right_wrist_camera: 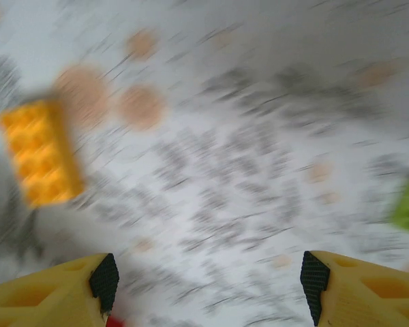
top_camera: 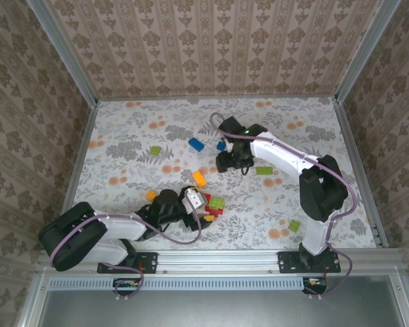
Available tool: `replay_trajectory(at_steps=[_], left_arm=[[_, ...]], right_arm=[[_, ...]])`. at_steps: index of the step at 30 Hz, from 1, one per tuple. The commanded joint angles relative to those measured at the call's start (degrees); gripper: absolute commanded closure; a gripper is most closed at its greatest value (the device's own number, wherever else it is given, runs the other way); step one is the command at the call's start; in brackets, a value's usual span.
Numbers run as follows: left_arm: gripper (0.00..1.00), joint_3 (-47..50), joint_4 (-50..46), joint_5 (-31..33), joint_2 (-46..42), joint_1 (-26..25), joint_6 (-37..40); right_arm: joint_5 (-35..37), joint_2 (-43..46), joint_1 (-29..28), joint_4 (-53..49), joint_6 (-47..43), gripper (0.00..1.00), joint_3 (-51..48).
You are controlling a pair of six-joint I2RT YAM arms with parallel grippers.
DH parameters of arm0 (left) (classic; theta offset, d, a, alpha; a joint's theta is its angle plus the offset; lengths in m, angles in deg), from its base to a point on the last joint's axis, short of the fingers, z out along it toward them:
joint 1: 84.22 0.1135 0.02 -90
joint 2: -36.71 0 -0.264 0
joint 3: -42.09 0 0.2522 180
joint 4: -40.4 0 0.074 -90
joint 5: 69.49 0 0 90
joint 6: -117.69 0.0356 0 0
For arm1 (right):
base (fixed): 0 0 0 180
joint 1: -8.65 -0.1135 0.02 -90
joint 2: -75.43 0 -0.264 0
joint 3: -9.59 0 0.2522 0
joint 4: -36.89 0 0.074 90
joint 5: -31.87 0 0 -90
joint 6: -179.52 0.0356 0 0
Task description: Assemble a carrot with lego
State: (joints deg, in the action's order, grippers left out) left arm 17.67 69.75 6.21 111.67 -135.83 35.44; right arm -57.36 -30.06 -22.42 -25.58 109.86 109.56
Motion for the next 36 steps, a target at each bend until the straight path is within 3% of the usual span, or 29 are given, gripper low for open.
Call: replay_trajectory(at_steps=[1,8,15,21,36], left_arm=[[0.00,-0.89,1.46,-2.26,0.28,0.63,0.53],[0.00,-0.90,1.47,-3.62,0.29,0.69,0.48],[0.00,-0.33,1.97,-4.03,-0.09,0.66,0.34],[0.00,-0.59,1.98,-4.39,0.52,0.59,0.43],[0.00,-0.95,1.87,-4.42,1.15,0.65,0.43]], right_arm=[[10.60,0.15,3.61,-3.38,-0.45,0.25,6.15],[15.26,-13.45,12.82,-7.21,-2.75,0.27,22.88],[17.93,-28.42,17.22,-15.69,-1.68,0.26,41.25],[14.71,-31.35,19.52,-15.25,0.23,0.27,42.80],[15.11,-33.27,19.62,-13.88,-0.29,0.34,38.00]])
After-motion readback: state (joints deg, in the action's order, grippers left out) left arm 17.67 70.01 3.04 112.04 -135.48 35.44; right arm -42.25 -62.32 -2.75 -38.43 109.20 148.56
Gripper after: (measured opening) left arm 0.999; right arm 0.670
